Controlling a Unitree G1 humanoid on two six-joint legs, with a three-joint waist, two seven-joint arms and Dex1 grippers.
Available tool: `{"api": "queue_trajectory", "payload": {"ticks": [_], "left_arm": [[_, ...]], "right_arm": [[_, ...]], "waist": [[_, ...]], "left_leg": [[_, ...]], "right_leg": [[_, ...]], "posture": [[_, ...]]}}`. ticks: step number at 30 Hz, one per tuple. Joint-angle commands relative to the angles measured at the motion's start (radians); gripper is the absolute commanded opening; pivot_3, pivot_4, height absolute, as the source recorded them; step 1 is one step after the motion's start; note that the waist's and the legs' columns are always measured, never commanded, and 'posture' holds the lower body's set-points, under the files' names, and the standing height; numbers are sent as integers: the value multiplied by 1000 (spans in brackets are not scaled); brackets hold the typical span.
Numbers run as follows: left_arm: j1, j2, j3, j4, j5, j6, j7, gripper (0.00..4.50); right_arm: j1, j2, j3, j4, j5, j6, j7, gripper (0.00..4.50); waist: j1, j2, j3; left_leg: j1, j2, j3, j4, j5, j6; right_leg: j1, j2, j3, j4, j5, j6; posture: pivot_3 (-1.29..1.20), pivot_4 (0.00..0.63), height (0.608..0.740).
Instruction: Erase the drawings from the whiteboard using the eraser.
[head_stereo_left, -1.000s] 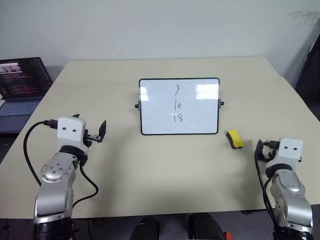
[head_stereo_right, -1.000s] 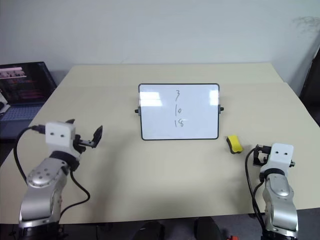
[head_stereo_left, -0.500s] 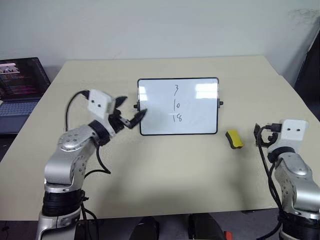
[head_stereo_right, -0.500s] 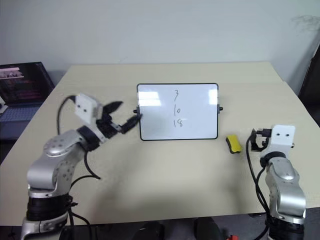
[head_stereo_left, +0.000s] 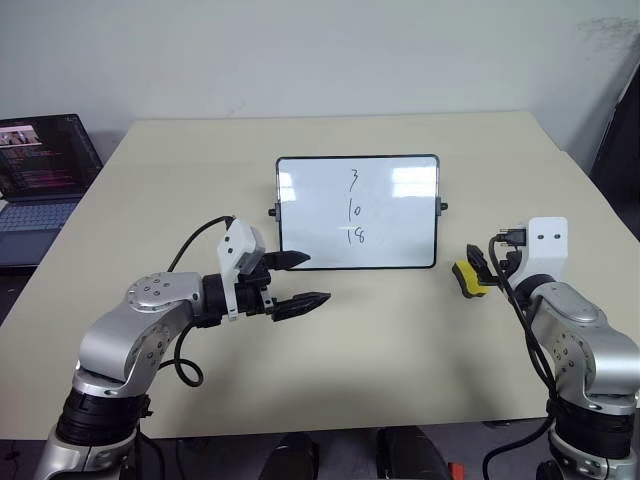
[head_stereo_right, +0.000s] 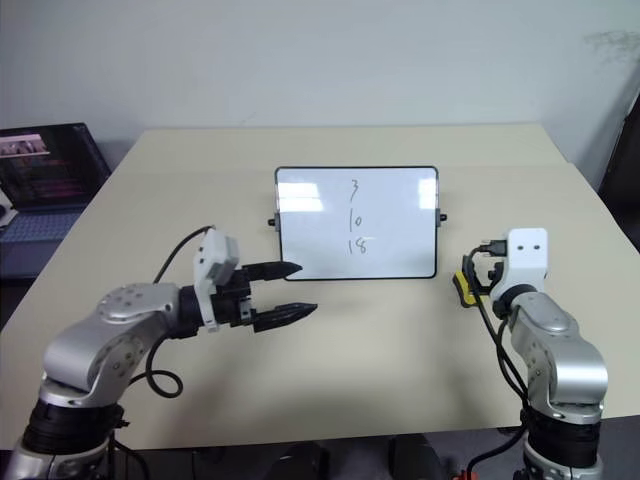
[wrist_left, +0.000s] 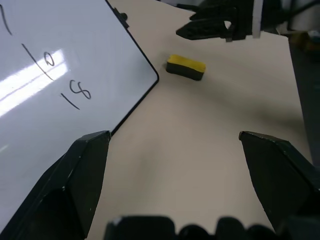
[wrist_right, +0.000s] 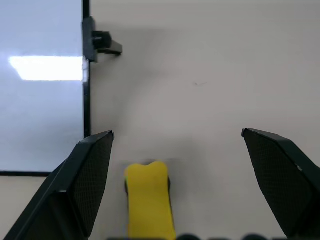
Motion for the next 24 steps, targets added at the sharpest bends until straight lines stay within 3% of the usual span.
{"api": "queue_trajectory", "payload": {"ticks": [1,24], "left_arm": [[-28,26,-19,22,34,-67,-49,4500],[-39,9,-103,64,134,-213,-111,4500]], "right_arm": [[-16,-21,13,-42,15,80,10,4464],[-39,24,77,35,-15,140,-12,4464]], "waist": [[1,0,0],[-1,0,0]], "left_leg": [[0,0,0,0,0,0],[-1,0,0,0,0,1]], "right_leg": [[0,0,0,0,0,0],[-1,0,0,-1,0,0]], "posture": [[0,150,740],[0,150,740]]}}
